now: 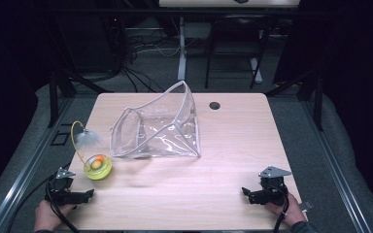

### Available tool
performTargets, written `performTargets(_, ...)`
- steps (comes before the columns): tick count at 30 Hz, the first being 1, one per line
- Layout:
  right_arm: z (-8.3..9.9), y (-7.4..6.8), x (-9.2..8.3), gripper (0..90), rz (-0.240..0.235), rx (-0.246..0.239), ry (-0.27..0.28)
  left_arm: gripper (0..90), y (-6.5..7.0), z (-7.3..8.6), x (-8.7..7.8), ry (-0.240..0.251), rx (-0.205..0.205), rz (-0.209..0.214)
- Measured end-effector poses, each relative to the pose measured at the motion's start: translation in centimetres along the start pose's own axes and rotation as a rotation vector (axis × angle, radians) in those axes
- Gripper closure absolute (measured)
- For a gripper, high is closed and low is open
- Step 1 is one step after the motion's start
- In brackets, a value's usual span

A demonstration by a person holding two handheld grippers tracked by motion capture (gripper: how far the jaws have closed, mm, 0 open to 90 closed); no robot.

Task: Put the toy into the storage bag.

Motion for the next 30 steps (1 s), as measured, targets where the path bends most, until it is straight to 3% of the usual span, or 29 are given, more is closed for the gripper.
performTargets(11, 0.0, 0.0, 0.0, 0.0, -0.004, 0.001, 0.001, 0.0, 0.0, -0.1, 0.0, -0.025, 0.002, 0.003)
performTargets(17, 0.0, 0.0, 0.0, 0.0, -0.004, 0.001, 0.001, 0.0, 0.0, -0.3, 0.0, -0.056, 0.016, 0.007)
performTargets(18, 0.0, 0.0, 0.0, 0.0, -0.004, 0.001, 0.001, 0.0, 0.2, -0.3, -0.1, -0.088, 0.023, 0.021)
performTargets(22, 0.0, 0.0, 0.0, 0.0, -0.003, 0.001, 0.001, 0.0, 0.5, -0.6, -0.6, -0.111, 0.04, 0.029)
performTargets(30, 0.0, 0.0, 0.0, 0.0, 0.001, 0.0, -0.001, 0.1, 0.4, -1.3, -2.0, -0.097, 0.018, 0.049)
Point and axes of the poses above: each handheld gripper's, and its own axes: x roughly forward along the jaws, z roughly out of its underside, y roughly to its right, the point moved 7 cm from there along x, roughly forward along the jaws, and after that the axes turned 5 degrees about -y, right-handed, at the moved point
